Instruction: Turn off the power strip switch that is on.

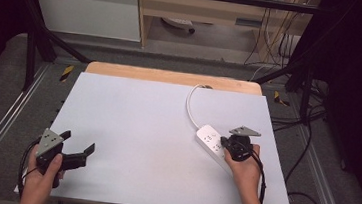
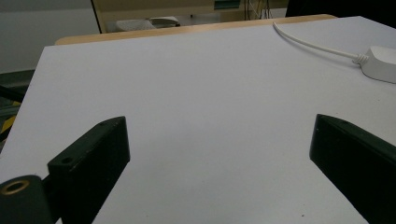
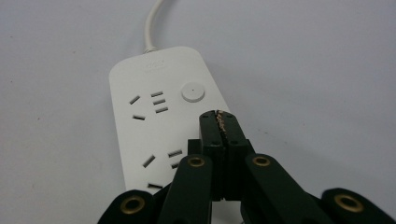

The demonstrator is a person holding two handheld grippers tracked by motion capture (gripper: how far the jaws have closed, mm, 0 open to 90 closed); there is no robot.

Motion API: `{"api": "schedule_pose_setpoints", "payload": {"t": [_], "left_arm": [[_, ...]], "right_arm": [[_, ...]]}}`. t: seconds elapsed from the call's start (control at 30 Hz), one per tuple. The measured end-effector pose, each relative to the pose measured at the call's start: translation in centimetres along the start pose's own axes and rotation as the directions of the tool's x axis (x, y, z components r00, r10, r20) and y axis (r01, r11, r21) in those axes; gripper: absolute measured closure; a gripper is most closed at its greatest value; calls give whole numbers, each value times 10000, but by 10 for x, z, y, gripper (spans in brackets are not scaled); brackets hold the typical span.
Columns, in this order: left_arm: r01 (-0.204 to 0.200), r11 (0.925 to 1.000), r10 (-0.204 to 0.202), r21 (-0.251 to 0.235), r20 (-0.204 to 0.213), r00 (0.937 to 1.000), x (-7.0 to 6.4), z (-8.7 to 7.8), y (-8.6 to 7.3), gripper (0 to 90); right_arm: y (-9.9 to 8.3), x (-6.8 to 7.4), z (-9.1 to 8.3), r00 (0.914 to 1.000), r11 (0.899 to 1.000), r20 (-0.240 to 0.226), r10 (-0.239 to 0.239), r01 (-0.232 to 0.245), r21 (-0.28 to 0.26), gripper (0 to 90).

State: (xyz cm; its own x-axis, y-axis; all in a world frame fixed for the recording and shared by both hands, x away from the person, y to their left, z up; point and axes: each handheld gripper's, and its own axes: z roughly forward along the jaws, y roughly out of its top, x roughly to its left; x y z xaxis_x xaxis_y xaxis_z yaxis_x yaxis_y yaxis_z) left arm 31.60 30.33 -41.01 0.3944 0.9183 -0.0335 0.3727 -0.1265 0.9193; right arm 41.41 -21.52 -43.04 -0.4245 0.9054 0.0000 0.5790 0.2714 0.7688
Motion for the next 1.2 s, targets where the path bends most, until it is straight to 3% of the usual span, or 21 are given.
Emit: {"api": "schedule_pose_setpoints", "payload": {"t": [1.2], "left_arm": [[-35,10000,35,73,2,10000,0,0,0,49]], "right_arm": [[-1,-2,0,9998,9999,-115,141,-142,-84,900]]}}
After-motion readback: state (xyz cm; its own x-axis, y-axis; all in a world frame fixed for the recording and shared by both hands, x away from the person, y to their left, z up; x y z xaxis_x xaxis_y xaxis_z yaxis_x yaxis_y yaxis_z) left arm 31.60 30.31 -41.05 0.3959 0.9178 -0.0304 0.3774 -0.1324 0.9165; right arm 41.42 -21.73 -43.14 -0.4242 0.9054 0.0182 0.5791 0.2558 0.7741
